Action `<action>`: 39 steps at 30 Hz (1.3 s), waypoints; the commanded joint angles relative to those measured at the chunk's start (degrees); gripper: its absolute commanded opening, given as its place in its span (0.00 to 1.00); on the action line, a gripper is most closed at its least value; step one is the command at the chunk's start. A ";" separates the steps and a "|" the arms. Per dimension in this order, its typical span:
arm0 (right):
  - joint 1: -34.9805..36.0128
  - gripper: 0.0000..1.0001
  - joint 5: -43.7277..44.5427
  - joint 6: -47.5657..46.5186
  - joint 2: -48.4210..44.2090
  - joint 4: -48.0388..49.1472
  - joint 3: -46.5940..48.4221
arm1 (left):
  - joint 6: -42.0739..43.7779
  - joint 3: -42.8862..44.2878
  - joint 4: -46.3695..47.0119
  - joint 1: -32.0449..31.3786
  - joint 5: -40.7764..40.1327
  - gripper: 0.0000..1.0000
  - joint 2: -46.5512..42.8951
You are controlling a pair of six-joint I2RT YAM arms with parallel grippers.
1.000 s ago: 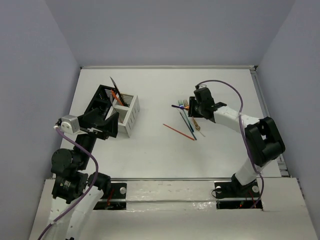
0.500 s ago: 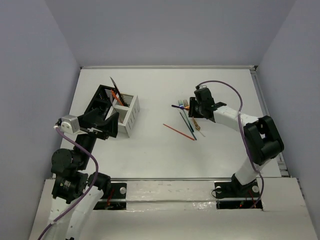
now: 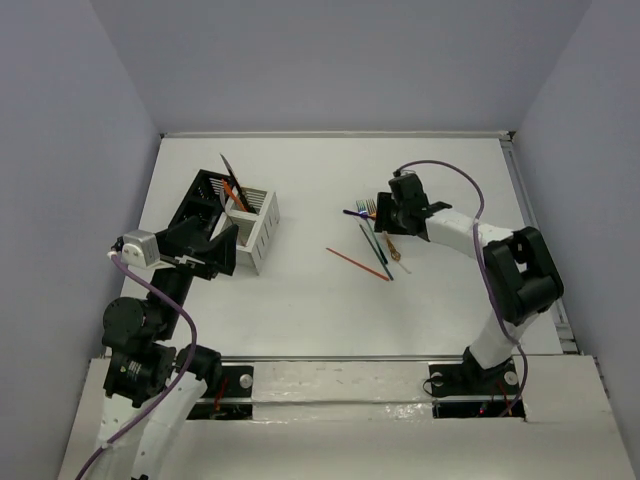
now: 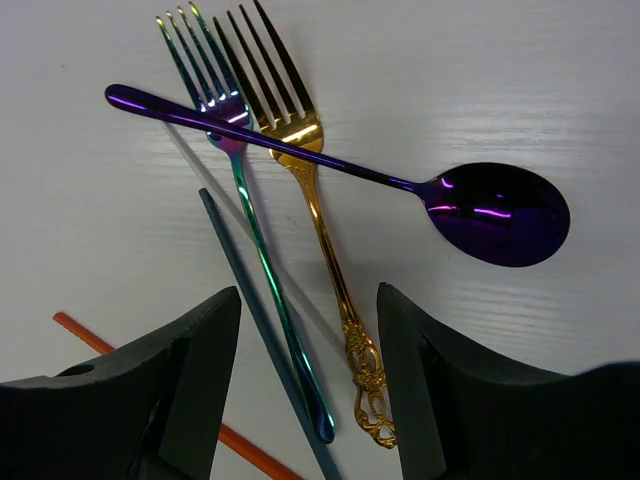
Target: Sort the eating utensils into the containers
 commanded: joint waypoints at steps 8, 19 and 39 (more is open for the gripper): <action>-2.69 0.68 -4.00 5.98 4.71 5.17 2.85 | -0.38 -0.11 3.06 -0.09 0.84 0.99 0.42; -5.16 0.72 -3.31 6.51 8.66 5.97 6.18 | -0.47 -0.11 3.06 -0.09 0.75 0.99 0.42; -5.68 0.54 5.56 1.32 17.89 -2.46 20.24 | -0.38 -0.02 3.15 -0.09 0.84 0.99 0.68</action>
